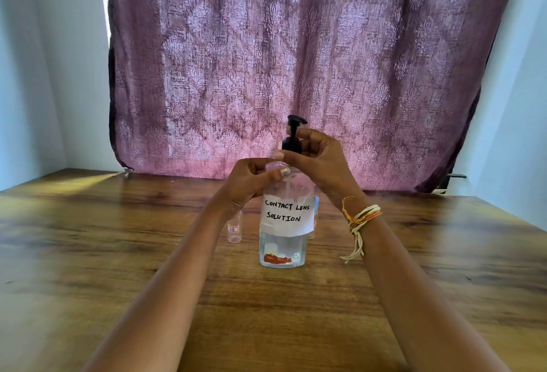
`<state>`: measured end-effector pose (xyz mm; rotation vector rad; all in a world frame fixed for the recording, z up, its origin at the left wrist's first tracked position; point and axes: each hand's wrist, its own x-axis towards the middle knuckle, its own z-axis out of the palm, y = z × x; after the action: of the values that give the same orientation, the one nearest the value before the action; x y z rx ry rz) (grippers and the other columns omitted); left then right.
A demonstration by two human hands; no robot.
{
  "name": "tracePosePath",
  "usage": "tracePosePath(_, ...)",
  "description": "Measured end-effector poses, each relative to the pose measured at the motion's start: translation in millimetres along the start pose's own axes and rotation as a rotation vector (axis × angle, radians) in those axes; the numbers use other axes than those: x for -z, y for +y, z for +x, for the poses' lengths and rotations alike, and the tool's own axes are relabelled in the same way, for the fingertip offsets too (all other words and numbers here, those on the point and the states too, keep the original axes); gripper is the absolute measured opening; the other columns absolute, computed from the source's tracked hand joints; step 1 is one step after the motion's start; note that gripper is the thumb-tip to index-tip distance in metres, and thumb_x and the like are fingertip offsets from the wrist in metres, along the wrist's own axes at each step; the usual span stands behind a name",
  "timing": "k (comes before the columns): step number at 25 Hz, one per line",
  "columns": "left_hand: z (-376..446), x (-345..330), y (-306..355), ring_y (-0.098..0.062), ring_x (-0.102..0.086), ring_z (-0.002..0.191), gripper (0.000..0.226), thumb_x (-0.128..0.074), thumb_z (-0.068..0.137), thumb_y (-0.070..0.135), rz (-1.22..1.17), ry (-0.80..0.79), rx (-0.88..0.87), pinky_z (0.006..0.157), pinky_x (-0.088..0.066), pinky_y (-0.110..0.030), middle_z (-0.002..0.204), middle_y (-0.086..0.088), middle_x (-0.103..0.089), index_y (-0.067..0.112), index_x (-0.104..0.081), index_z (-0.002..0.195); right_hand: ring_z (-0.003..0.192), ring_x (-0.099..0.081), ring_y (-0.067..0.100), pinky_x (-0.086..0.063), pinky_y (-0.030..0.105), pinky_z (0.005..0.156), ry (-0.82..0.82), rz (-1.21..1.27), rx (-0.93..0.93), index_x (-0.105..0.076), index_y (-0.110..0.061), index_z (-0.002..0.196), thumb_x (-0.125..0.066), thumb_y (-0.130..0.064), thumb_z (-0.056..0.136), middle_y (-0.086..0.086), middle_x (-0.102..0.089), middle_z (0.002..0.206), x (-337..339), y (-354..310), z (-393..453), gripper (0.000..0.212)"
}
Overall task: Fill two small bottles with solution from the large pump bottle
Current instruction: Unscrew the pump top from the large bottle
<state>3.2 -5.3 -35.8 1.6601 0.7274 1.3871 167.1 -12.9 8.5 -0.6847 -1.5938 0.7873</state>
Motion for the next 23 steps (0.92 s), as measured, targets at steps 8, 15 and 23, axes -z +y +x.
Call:
tracePosePath(8, -0.8, 0.2, 1.0, -0.026, -0.071, 0.092, 0.047, -0.085, 0.057, 0.047, 0.004, -0.012, -0.004, 0.084, -0.057, -0.043, 0.096, -0.012, -0.075, 0.016, -0.078, 0.093, 0.098, -0.068, 0.025, -0.057, 0.032, 0.085, -0.072, 0.097, -0.016, -0.055, 0.002, 0.125, -0.071, 0.003, 0.077, 0.023, -0.068, 0.112, 3.4, 0.2, 0.7, 0.050)
tracePosePath(15, -1.3, 0.2, 1.4, -0.023, -0.071, 0.088, 0.046, -0.084, 0.059, 0.045, 0.002, -0.020, -0.010, 0.081, -0.058, -0.041, 0.093, -0.009, -0.076, 0.015, -0.078, 0.093, 0.090, -0.071, 0.023, -0.058, 0.035, 0.083, -0.015, 0.134, -0.015, -0.057, 0.000, 0.122, -0.067, 0.006, 0.080, 0.018, -0.072, 0.100, 6.4, 1.6, 1.1, 0.043)
tracePosePath(23, -0.1, 0.1, 0.2, -0.022, -0.071, 0.085, 0.042, -0.077, 0.066, 0.038, 0.017, -0.016, -0.007, 0.077, -0.058, -0.036, 0.091, -0.009, -0.075, 0.010, -0.075, 0.097, 0.089, -0.070, 0.022, -0.057, 0.034, 0.081, 0.016, 0.092, -0.015, -0.059, -0.003, 0.116, -0.072, 0.002, 0.079, 0.016, -0.071, 0.101, 3.5, 0.9, 0.1, 0.040)
